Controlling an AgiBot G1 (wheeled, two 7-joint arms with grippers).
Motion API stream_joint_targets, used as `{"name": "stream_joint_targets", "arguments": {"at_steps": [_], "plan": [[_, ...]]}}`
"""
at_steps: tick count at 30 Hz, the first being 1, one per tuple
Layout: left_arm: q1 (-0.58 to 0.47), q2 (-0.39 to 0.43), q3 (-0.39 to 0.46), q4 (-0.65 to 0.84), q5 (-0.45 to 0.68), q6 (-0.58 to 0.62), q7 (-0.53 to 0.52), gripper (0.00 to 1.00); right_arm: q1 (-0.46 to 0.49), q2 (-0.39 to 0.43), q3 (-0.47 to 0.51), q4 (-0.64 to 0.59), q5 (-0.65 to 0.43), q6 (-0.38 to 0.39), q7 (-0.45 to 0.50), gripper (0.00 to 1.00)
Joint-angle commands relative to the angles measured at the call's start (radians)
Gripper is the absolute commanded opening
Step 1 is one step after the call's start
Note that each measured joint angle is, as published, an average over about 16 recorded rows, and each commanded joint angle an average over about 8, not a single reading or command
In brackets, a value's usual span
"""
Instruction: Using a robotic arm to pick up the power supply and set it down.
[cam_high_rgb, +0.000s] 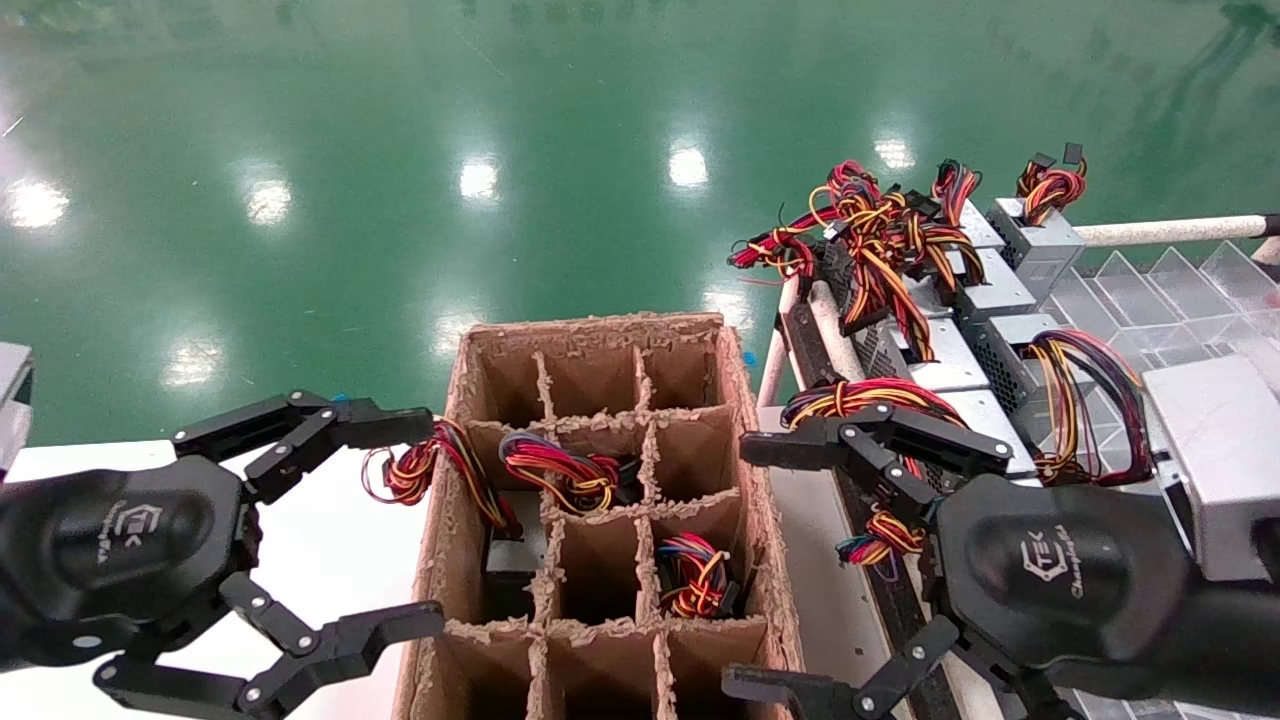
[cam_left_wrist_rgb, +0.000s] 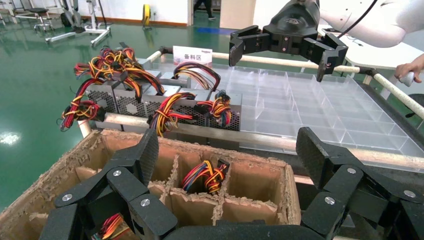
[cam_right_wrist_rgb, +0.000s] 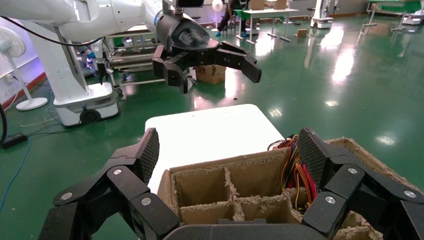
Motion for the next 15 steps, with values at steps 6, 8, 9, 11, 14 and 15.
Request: {"name": "stream_joint_targets", "arguments": {"at_steps": [6,8,9,11,14,15], "plan": [[0.0,0.0,0.0,0.0,0.0,0.0,0.0,1.0,0.0,0.0,0.0,0.0,0.0,0.0,0.0,1.0],[0.0,0.0,0.0,0.0,0.0,0.0,0.0,1.0,0.0,0.0,0.0,0.0,0.0,0.0,0.0,1.0],[0.0,0.0,0.0,0.0,0.0,0.0,0.0,1.0,0.0,0.0,0.0,0.0,0.0,0.0,0.0,1.0],[0.0,0.0,0.0,0.0,0.0,0.0,0.0,1.0,0.0,0.0,0.0,0.0,0.0,0.0,0.0,1.0],[0.0,0.0,0.0,0.0,0.0,0.0,0.0,1.0,0.0,0.0,0.0,0.0,0.0,0.0,0.0,1.0],[0.0,0.0,0.0,0.0,0.0,0.0,0.0,1.0,0.0,0.0,0.0,0.0,0.0,0.0,0.0,1.0]]}}
